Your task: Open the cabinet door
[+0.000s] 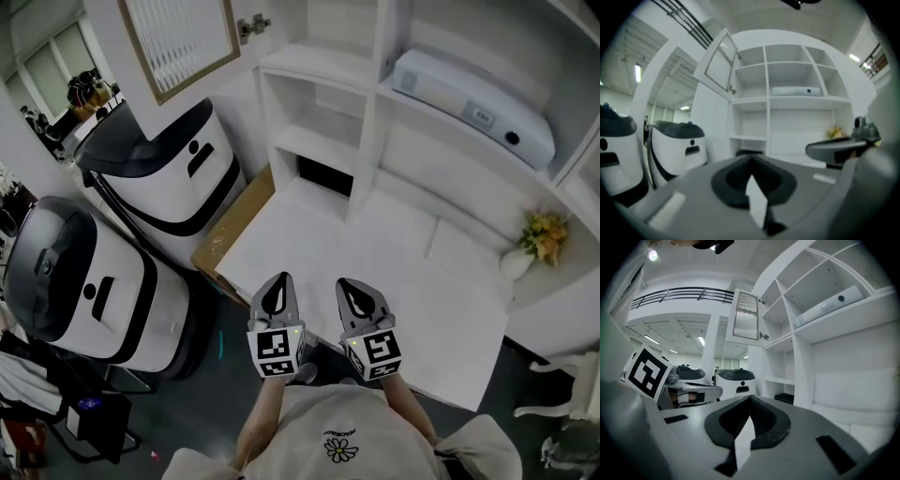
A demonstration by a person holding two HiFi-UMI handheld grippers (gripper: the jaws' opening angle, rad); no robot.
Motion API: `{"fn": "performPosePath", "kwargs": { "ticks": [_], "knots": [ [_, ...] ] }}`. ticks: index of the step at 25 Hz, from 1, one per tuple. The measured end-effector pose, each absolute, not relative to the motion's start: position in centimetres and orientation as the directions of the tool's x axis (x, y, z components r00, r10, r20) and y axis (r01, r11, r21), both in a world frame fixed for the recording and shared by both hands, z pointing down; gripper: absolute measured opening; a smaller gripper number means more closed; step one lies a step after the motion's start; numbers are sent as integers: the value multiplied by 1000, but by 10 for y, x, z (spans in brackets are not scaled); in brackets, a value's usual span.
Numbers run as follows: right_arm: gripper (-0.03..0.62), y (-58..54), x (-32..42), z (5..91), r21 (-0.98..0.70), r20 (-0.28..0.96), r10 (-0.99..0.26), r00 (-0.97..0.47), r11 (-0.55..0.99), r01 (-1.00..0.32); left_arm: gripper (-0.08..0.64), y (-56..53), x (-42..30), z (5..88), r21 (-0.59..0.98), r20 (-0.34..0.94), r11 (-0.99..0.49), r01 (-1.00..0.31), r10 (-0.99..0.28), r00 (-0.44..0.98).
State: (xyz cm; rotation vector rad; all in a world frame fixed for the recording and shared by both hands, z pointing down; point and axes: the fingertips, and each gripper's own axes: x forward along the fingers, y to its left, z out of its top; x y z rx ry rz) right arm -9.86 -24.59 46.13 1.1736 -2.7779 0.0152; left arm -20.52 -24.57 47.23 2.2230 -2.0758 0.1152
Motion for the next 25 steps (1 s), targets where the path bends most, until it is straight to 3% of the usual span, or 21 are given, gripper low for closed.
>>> {"fn": "performPosePath", "kwargs": {
  "ticks": [25],
  "knots": [
    [-2, -251, -93, 463, 0, 107, -719, -687, 691, -723, 8, -240, -204, 481, 43, 145, -42, -998, -988, 47]
  ]
}}
